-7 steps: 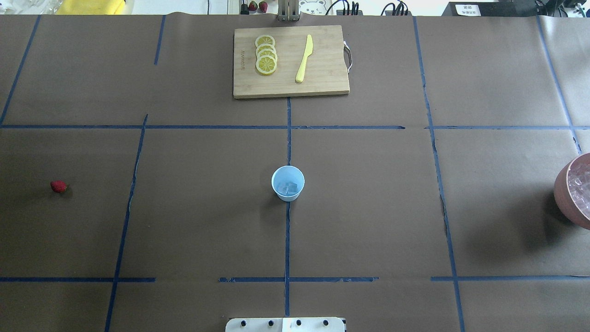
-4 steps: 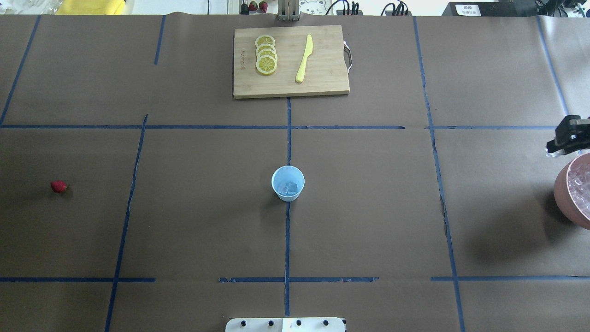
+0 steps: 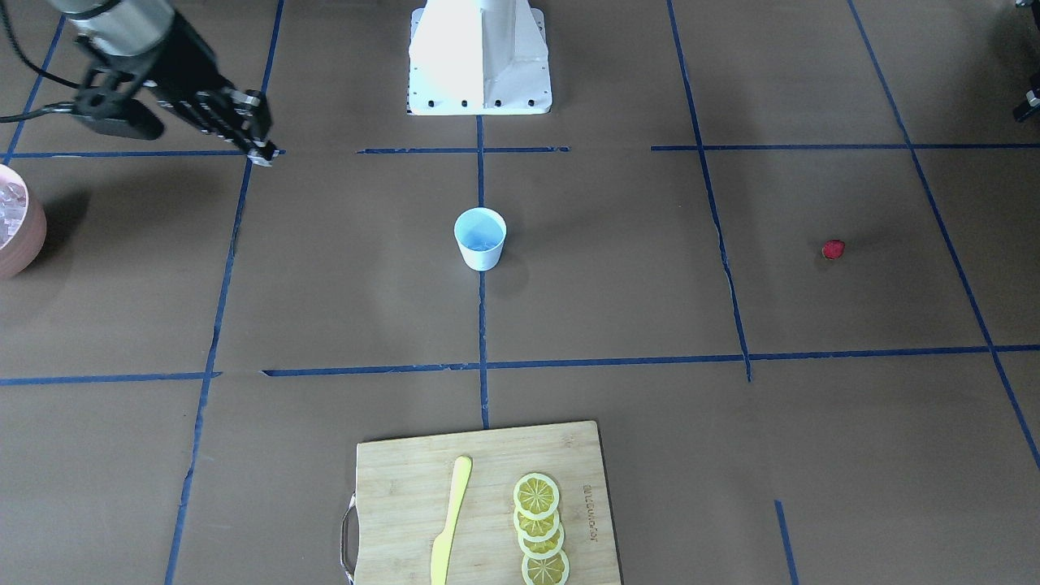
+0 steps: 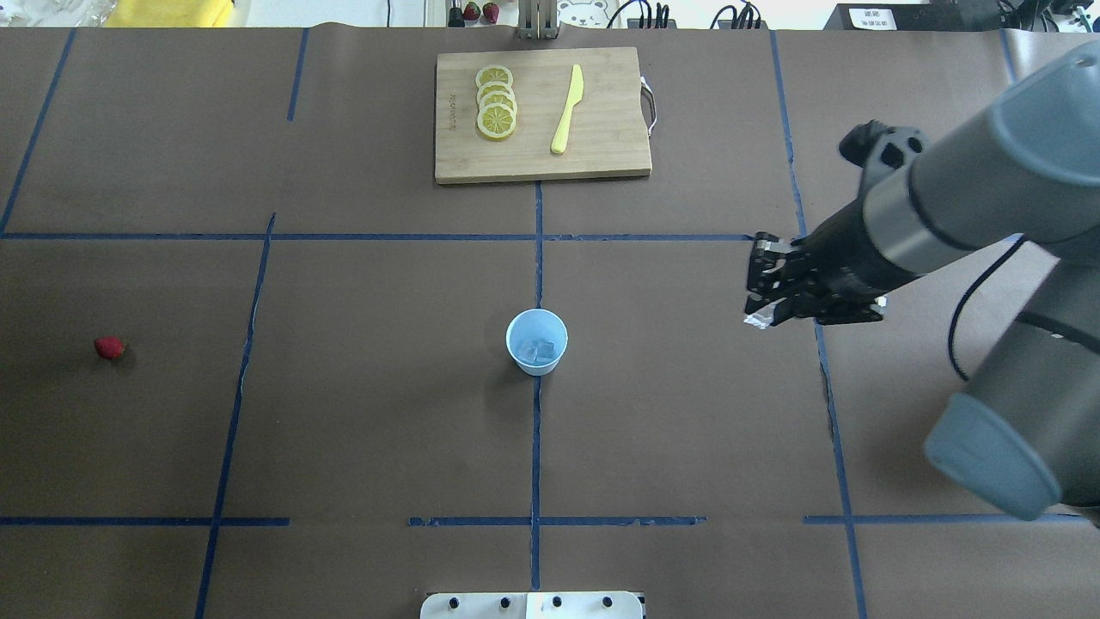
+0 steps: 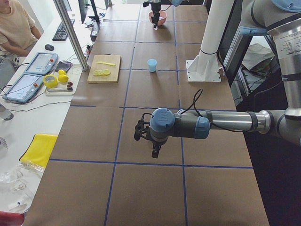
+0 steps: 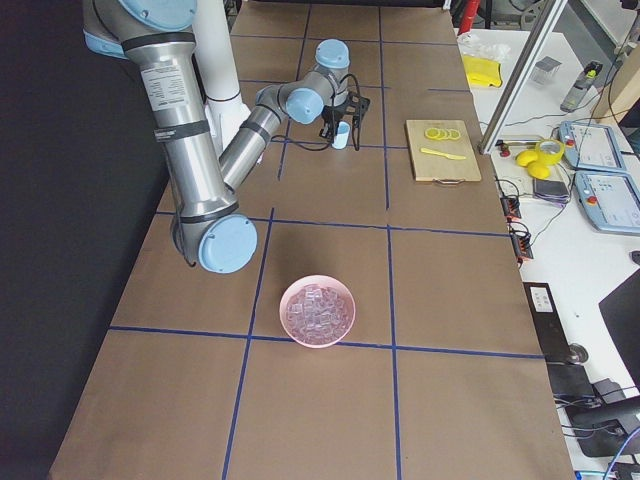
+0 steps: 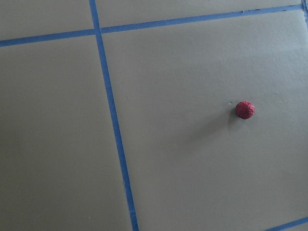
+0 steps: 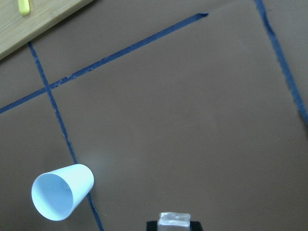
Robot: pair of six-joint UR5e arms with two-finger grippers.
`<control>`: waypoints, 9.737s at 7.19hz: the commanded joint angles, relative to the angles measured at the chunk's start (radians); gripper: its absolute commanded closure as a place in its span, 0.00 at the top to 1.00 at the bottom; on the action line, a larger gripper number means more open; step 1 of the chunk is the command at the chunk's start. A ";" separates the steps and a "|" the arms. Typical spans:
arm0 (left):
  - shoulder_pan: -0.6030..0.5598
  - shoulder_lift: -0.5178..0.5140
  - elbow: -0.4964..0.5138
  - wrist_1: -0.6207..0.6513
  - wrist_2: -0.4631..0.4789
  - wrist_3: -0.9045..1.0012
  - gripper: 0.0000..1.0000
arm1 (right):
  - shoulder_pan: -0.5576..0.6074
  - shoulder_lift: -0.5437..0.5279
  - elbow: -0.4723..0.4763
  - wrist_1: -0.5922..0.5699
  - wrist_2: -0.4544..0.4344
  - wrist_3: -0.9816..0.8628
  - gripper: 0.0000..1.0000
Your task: Put ice and strawberries in cup
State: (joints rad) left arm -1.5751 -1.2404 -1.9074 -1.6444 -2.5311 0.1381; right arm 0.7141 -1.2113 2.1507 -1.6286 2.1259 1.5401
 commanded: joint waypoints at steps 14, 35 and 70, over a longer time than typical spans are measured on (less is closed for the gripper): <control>0.003 0.001 0.002 0.003 0.002 -0.005 1.00 | -0.237 0.368 -0.454 0.170 -0.290 0.344 0.58; 0.724 -0.264 0.243 -0.534 0.457 -1.062 0.88 | 0.456 -0.629 0.041 0.161 0.177 -0.776 1.00; 0.584 -0.523 -0.328 0.334 0.303 -0.755 0.68 | 0.779 -0.634 -0.092 -0.052 0.247 -1.364 1.00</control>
State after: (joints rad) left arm -0.8348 -1.8795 -2.2028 -1.3251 -2.0986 -0.8415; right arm 1.4244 -1.8510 2.0678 -1.5723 2.3735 0.3411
